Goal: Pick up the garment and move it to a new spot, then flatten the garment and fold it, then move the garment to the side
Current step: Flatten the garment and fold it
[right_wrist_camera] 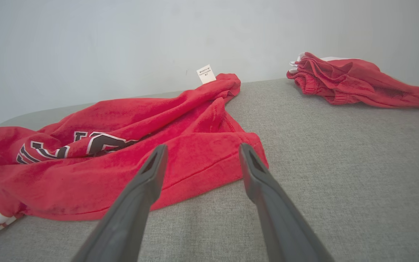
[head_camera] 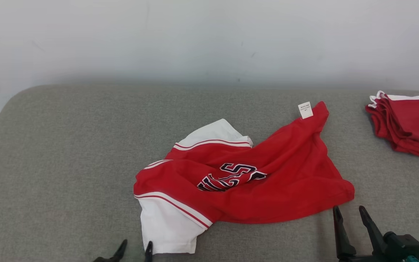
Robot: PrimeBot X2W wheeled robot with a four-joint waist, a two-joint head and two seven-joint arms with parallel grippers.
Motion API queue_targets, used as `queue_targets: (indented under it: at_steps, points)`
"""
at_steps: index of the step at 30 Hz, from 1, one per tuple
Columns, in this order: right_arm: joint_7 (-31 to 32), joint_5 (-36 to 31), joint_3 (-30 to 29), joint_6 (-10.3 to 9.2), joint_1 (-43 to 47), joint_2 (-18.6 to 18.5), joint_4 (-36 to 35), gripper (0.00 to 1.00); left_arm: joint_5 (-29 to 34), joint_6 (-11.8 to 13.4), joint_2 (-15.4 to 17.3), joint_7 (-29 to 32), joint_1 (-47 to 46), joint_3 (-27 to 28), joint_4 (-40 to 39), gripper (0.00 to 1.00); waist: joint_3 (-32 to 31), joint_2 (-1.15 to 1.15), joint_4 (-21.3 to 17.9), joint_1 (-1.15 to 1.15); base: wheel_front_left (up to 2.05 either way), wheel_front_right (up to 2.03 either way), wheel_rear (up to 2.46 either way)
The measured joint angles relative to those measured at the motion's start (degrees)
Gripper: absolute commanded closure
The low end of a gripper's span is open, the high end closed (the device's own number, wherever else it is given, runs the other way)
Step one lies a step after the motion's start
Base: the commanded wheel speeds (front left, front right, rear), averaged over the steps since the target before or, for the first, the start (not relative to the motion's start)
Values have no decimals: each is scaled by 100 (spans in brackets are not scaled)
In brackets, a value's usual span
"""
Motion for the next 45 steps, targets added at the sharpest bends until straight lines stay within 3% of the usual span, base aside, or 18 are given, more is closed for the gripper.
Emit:
queue_targets:
  at_steps: [15,22,34,35,37,38,45]
  points:
    - [0,29,-97,-1,1,-29,19,0,-60,-1,-145,0,-274,-580,644,0,70,0,-183,0,0,0,0]
    - [0,21,-107,-1,7,-13,9,0,-71,33,-167,0,-248,-218,502,0,47,0,-136,0,0,0,0]
    - [0,23,-85,-1,5,-23,31,0,-87,27,-212,-7,-189,-170,779,0,66,0,-174,0,0,0,0]
    - [0,26,-82,0,4,-29,42,0,-120,27,-215,-5,-210,-172,835,5,70,0,-182,0,0,0,0]
    - [1,26,-83,-1,2,-41,107,0,-182,27,-220,-7,-268,-194,899,76,75,0,-196,0,0,0,0]
    - [1,26,-81,-1,2,-44,140,0,-235,27,-216,-7,-293,-202,914,100,79,0,-199,0,0,0,0]
    - [1,36,-143,-1,-145,-180,376,0,-389,2,-227,-4,-341,-201,733,100,71,0,-132,0,0,0,0]
